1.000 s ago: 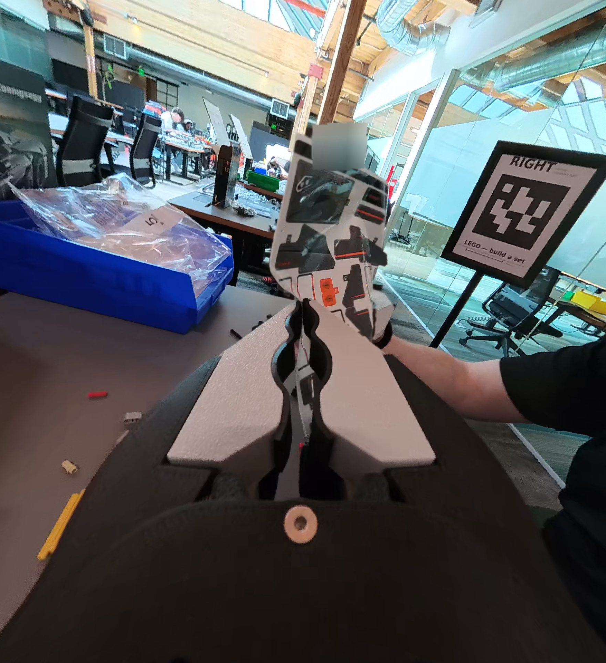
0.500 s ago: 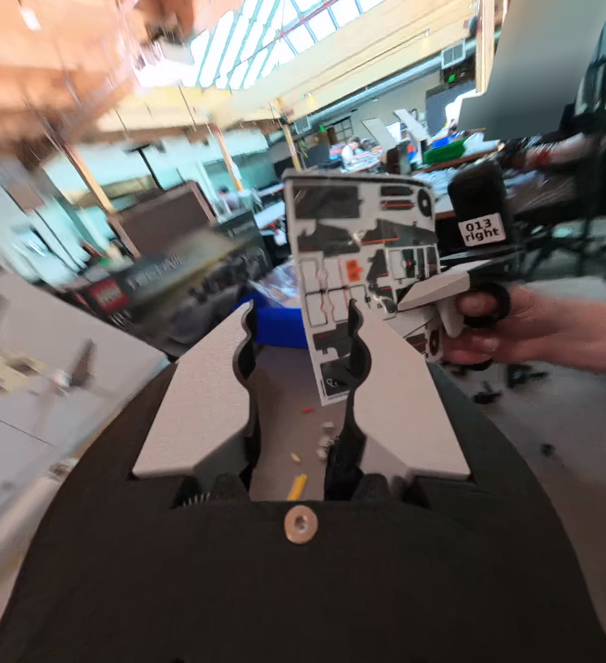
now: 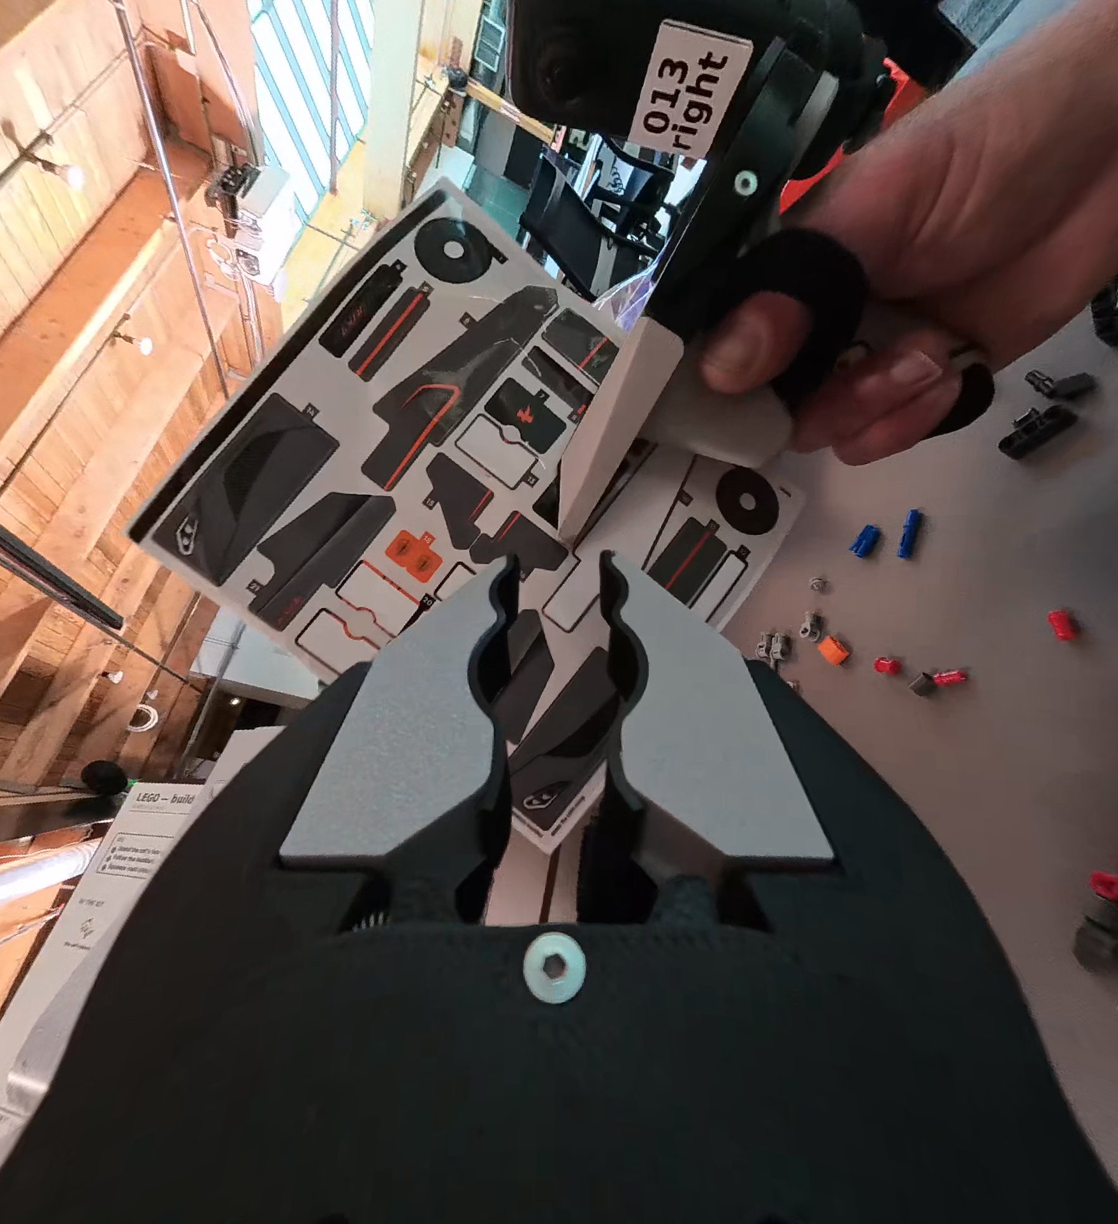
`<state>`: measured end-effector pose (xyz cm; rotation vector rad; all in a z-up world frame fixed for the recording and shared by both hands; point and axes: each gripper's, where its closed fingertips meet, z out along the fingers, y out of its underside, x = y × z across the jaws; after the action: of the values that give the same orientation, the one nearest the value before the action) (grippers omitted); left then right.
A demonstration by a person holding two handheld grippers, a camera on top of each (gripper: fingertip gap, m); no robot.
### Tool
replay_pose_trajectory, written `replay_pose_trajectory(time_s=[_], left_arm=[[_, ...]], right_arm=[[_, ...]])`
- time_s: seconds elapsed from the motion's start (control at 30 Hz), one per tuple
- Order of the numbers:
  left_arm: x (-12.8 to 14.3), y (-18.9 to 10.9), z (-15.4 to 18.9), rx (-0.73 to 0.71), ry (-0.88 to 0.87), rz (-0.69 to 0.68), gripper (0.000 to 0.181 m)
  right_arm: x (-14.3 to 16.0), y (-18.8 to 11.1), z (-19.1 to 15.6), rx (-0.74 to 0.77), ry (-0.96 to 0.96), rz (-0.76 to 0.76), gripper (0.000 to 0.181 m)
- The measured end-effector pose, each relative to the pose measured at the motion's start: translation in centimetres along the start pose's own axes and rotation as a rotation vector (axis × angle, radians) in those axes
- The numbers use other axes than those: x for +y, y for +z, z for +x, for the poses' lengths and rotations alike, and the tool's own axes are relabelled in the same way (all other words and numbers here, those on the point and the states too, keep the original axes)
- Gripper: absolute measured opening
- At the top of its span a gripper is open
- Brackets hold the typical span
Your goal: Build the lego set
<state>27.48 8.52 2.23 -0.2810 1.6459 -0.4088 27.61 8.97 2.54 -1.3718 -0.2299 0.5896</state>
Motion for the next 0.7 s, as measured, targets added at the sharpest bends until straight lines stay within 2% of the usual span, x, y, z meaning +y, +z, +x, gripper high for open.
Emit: replay_pose_trajectory(time_s=[0.33,0.7], left_arm=[[0.5,0.2,0.4,0.025,-0.017,-0.012,0.016],[0.4,-0.4,1.1,0.133,-0.002,0.008,0.01]], right_arm=[[0.5,0.3,-0.6,-0.034,0.014,-0.027,0.0],[1.3,0.5,-1.6,-0.085,-0.013,-0.08,0.0]])
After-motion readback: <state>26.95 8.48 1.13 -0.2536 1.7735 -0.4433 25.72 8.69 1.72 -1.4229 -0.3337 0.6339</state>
